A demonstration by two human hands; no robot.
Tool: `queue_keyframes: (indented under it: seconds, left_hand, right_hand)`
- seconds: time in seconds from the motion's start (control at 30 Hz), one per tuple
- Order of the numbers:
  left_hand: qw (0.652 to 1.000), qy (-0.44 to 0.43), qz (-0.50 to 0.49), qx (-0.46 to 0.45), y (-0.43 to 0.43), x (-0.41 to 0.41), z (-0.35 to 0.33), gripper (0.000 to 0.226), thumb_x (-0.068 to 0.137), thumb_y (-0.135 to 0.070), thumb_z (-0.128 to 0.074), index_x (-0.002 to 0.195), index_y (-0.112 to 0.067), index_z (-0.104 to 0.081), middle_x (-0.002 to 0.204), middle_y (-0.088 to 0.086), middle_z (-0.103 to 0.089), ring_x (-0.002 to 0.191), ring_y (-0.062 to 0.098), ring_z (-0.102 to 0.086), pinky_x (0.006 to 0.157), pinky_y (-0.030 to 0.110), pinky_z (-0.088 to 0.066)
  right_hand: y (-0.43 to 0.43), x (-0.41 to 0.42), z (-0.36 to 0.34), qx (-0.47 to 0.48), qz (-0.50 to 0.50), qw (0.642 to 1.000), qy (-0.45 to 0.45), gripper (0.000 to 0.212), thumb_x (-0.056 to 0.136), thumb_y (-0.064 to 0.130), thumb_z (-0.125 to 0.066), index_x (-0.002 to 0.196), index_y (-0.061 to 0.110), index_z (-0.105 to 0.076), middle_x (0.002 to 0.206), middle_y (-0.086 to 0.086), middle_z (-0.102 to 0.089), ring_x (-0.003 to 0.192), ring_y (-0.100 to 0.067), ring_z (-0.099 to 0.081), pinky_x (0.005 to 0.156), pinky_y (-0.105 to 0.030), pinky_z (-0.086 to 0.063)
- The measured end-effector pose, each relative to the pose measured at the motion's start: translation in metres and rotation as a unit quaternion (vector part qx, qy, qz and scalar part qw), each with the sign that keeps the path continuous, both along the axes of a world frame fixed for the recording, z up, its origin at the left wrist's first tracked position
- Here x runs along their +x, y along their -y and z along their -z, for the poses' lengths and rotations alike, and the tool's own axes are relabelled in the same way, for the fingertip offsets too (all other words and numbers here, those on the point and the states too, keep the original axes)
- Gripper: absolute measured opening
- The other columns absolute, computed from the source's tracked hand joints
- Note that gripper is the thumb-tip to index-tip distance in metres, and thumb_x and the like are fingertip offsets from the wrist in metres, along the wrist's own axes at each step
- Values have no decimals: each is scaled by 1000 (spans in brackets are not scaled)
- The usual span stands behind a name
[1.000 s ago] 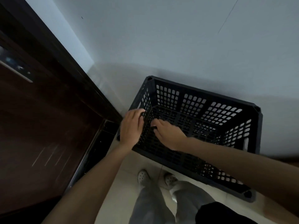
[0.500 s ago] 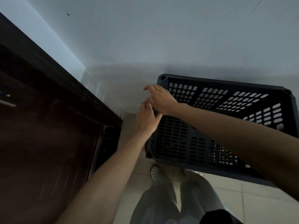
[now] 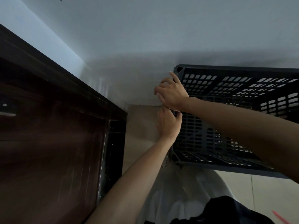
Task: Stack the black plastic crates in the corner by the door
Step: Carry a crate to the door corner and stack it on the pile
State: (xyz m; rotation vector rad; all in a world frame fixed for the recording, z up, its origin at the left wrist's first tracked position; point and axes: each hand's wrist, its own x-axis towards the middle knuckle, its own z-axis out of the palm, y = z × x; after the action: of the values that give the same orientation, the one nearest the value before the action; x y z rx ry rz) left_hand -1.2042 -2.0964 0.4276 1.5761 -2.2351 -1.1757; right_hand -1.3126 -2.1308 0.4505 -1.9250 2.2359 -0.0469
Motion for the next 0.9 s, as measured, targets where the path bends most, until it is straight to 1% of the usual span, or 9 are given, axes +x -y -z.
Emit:
queue_keyframes:
  seconds: [0.17,0.3,0.47,0.6,0.67,0.73,0.77,0.83,0.9]
  left_hand:
    - [1000,-14,0,19,-1,0,-1,28,85,-29,-62,108,-14,-55,102,4,-63,97,23,-61,72,40,-52]
    - [999,-27,0,26,-2,0,-4,27,87,-26,-62,110,-13,-56,104,3,-63,94,20,-61,68,30,-46]
    - [999,-17,-1,39,-1,0,-4,29,88,-27,-61,113,-16,-52,106,2,-64,95,21,-63,70,34,-49]
    - [1000,-13,1,27,-2,0,-7,26,88,-26,-62,110,-15,-55,107,4,-62,98,22,-62,71,34,-49]
    - [1000,-19,3,24,-3,0,-9,31,88,-24,-61,116,-11,-54,113,6,-60,102,23,-60,74,32,-47]
    - [1000,-12,5,6,-4,0,-8,43,88,-27,-61,127,-11,-50,121,7,-55,109,26,-57,83,39,-51]
    - [1000,0,10,-4,-5,1,-8,50,88,-30,-61,132,-12,-46,124,7,-53,113,26,-55,87,44,-52]
    - [1000,27,10,-9,-10,2,-14,61,89,-32,-61,142,-14,-35,133,8,-47,120,28,-51,93,46,-50]
    - [999,38,0,0,-18,6,-20,70,91,-33,-60,148,-13,-26,142,11,-39,126,30,-47,99,47,-46]
  right_hand:
    - [-1,0,1,-7,9,1000,3,31,91,27,-37,104,29,-65,103,7,-71,126,-21,-48,120,-50,-3]
    - [1,1,3,-16,12,1000,11,30,89,24,-40,100,31,-67,101,10,-71,124,-18,-49,119,-50,-5]
    - [0,-2,7,-27,10,1000,5,30,86,21,-42,98,33,-67,99,11,-71,123,-17,-50,119,-50,-5]
    - [0,0,5,-21,9,1000,4,33,86,19,-40,101,31,-67,100,9,-72,124,-19,-49,119,-50,-5]
    - [0,0,1,-3,2,1000,1,35,88,20,-39,106,33,-65,106,8,-71,127,-20,-46,119,-51,-3]
    - [0,-4,-4,39,-26,999,12,37,90,21,-37,115,36,-61,116,8,-67,133,-20,-39,117,-52,1]
    - [0,-6,-8,66,-40,997,32,38,91,22,-37,120,38,-57,123,8,-63,137,-20,-33,117,-53,3]
    - [1,-13,-16,114,-42,989,80,38,94,26,-37,128,38,-49,136,3,-53,143,-22,-22,117,-51,7]
    - [-4,-14,-24,93,-34,992,83,38,96,29,-37,132,35,-46,145,-2,-44,145,-25,-16,118,-50,6]
